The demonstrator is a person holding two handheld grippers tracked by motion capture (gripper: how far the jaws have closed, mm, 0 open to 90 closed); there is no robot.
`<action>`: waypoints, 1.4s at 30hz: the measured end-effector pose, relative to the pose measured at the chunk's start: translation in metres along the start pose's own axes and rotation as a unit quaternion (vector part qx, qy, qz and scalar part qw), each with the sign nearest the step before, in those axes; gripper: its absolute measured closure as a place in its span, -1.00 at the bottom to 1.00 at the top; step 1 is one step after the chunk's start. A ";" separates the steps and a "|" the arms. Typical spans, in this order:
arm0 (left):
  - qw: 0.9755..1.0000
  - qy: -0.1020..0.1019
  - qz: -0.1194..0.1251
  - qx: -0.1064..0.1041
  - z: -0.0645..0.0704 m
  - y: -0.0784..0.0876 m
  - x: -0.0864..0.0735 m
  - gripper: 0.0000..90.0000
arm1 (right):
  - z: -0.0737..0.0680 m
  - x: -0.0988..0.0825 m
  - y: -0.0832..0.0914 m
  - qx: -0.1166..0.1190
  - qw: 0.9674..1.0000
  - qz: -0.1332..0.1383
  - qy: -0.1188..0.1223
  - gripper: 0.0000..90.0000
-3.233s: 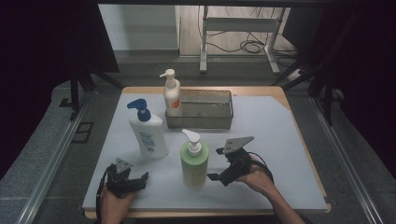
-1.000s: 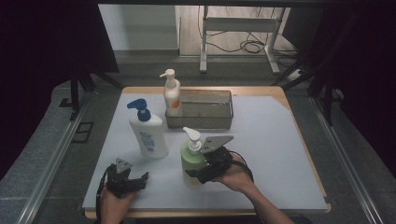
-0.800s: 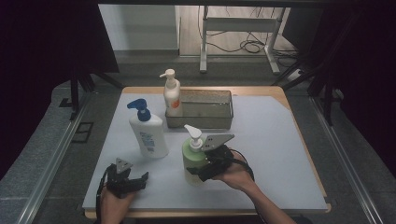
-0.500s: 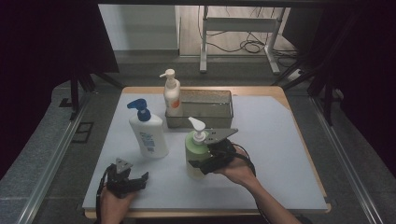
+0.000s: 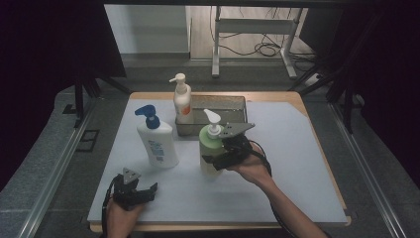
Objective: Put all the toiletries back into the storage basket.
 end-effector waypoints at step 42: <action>1.000 0.000 0.000 0.000 0.000 0.000 0.000 -0.74 | 0.058 0.062 -0.007 -0.085 0.996 0.020 -0.026 -0.73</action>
Point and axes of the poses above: each handheld gripper's, and its own axes: y roughly backward along the jaws, x roughly out of its top, z roughly to its right, the point moved 6 cm from there along -y, roughly forward along the jaws, and after that the axes turned 4 degrees about z, right-handed, at the moved point
